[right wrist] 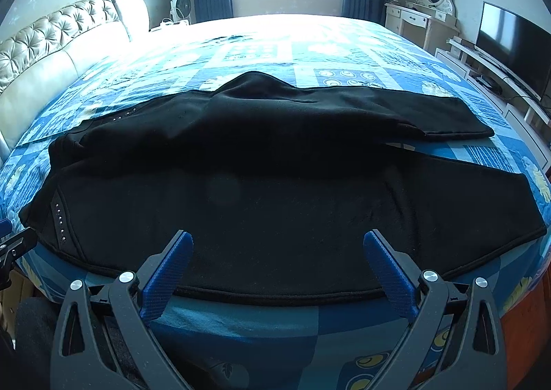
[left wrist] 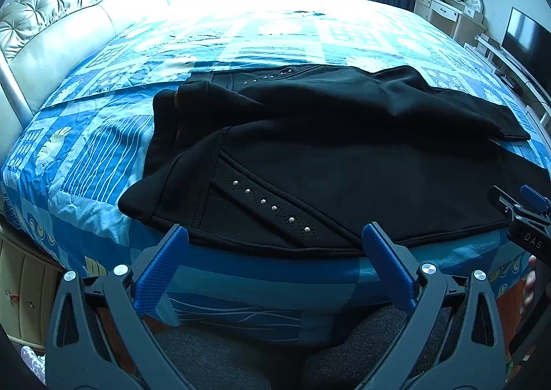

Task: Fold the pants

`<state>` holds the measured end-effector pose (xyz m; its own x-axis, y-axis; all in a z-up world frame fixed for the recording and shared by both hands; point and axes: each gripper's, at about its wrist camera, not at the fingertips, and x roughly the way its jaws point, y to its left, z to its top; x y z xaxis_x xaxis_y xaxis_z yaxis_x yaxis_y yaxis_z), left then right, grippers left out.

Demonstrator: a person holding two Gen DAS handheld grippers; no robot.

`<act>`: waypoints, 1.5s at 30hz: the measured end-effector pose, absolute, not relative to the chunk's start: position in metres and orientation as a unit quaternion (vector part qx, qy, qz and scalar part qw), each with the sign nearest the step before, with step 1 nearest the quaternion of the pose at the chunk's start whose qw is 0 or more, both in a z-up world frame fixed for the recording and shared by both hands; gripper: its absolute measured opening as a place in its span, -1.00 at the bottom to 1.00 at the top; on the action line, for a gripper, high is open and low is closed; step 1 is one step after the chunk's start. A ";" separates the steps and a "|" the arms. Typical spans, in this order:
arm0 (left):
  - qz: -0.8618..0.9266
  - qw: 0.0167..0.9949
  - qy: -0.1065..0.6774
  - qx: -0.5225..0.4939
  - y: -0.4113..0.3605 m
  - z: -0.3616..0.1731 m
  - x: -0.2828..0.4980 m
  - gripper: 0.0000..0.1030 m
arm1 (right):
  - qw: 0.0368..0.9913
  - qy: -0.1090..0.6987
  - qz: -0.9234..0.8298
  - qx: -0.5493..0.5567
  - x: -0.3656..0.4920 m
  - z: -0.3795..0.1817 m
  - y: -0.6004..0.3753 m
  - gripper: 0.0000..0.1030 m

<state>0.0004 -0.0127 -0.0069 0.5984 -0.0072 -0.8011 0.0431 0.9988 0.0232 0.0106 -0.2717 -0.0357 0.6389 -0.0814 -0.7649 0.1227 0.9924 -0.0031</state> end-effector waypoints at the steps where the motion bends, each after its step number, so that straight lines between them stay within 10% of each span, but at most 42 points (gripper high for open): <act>1: -0.014 0.894 0.448 0.020 -0.013 -0.007 0.000 0.96 | 0.905 0.422 -0.056 0.024 0.011 -0.036 -0.271 0.93; 45: -0.015 0.895 0.445 0.024 -0.016 -0.006 -0.001 0.96 | 0.902 0.428 -0.048 0.025 0.010 -0.041 -0.267 0.93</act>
<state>-0.0014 -0.0158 -0.0062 0.6030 -0.0053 -0.7977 0.0474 0.9984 0.0292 0.0102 -0.2672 -0.0408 0.6295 -0.0654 -0.7742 0.1078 0.9942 0.0036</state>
